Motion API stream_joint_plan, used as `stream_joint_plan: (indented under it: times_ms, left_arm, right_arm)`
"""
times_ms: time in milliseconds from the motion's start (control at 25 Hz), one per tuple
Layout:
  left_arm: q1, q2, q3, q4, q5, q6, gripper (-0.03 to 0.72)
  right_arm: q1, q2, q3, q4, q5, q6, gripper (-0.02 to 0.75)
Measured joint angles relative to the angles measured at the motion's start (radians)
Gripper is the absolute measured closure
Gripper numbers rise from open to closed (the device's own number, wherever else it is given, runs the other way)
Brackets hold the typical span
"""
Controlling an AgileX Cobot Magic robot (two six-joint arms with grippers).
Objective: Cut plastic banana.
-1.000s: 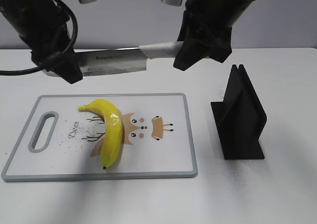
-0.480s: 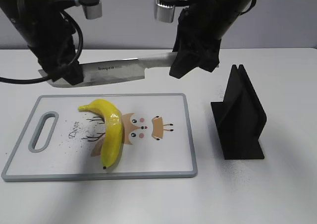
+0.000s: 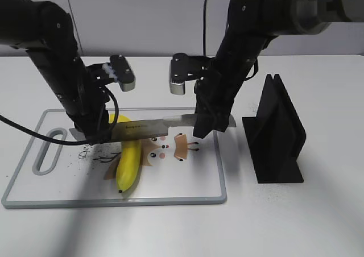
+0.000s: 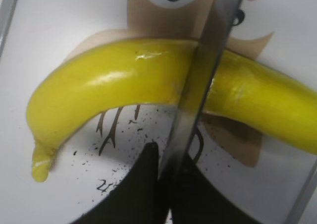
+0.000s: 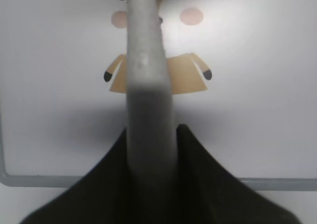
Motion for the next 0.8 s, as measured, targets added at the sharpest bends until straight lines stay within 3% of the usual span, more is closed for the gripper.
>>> stream_joint_plan:
  times_ms: [440, 800]
  left_arm:
    - [0.0, -0.01, -0.014, -0.001, 0.025, -0.004, 0.648]
    - [-0.002, -0.176, -0.159, 0.007, 0.27, -0.009, 0.649]
  right_arm:
    - [0.001, -0.018, -0.003, -0.012, -0.01, 0.003, 0.563]
    - [0.003, -0.24, 0.001, -0.014, 0.062, 0.013, 0.573]
